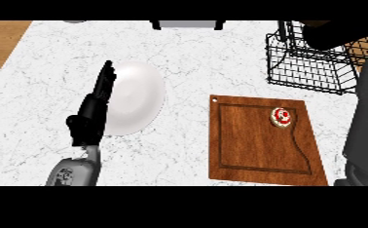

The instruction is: Pick the sweet potato from the cutting board and place it in the tiered basket

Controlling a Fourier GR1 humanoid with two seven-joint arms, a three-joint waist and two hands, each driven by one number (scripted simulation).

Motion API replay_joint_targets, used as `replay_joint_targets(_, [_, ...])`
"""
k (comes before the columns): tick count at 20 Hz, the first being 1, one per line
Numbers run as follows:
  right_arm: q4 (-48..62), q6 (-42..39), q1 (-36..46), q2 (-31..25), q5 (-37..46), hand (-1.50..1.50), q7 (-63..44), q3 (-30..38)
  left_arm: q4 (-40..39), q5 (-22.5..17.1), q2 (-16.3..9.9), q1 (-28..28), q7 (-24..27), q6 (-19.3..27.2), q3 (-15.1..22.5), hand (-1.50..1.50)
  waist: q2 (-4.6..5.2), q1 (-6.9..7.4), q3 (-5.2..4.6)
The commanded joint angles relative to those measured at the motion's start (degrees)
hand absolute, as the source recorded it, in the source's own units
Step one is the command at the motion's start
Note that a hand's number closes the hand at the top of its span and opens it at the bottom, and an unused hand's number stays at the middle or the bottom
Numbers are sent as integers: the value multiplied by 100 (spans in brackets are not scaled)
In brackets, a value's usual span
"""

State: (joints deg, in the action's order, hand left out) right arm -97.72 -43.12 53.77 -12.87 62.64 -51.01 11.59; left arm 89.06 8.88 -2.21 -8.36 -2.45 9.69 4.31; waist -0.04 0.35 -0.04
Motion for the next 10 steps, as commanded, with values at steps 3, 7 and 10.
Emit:
replay_joint_targets(3, [990, 647, 267, -572, -15, 150, 358, 424, -104, 51, 109, -262, -92, 51, 17, 0, 16, 0, 3])
replay_joint_targets(7, [2001, 1123, 414, -902, 347, 150, 659, 197, -67, 237, 209, -86, 15, 160, 191, 0, 25, 34, 2])
replay_joint_targets(10, [2380, 1527, 216, -1200, 378, 150, 1082, 257, 68, 16, 50, 0, -71, -54, 22, 0, 21, 31, 3])
